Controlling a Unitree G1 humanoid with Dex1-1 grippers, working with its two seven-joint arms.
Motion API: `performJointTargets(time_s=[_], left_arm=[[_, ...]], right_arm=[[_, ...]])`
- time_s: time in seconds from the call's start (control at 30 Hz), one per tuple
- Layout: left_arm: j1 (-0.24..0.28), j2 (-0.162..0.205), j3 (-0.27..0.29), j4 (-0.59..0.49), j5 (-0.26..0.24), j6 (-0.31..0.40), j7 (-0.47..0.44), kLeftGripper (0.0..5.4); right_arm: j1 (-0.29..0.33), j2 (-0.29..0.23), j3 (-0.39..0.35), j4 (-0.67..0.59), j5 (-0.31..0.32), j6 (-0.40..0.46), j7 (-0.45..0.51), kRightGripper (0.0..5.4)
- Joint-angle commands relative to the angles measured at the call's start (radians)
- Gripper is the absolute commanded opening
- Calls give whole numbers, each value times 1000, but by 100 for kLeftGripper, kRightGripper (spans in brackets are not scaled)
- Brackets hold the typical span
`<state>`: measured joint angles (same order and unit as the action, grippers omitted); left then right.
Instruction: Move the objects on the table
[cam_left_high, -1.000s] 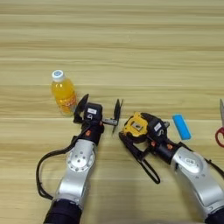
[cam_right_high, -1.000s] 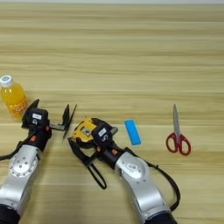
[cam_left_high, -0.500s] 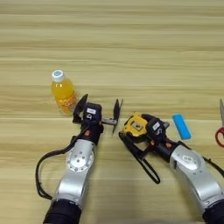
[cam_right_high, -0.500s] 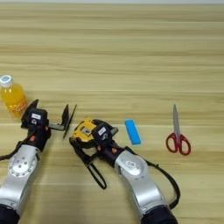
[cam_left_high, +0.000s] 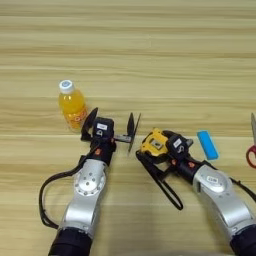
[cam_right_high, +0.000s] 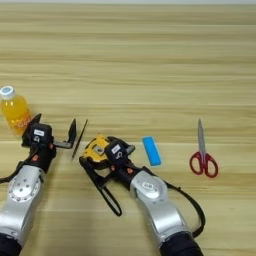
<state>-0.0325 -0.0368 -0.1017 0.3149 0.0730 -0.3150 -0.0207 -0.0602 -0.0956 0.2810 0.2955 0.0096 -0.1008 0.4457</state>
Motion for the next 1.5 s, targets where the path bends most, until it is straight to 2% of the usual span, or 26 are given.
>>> performJointTargets(time_s=[0.03,0.13,0.57,1.07,1.27,1.5], left_arm=[[0,-3,-2,-10,5,19,6,540],[1,-3,-2,-11,5,20,6,540],[7,-5,-3,-20,8,23,12,540],[8,0,-3,-23,7,26,13,540],[6,4,0,-19,4,24,9,540],[8,4,0,-21,4,23,9,540]], right_arm=[[-7,0,-2,4,-7,9,2,482],[-5,-1,-2,1,-6,8,2,454],[7,-4,-25,-35,15,0,-2,454],[-40,18,-219,-130,100,-85,-112,454],[-101,-9,-333,-65,102,-90,-216,454],[-151,-48,-394,57,79,-58,-291,453]])
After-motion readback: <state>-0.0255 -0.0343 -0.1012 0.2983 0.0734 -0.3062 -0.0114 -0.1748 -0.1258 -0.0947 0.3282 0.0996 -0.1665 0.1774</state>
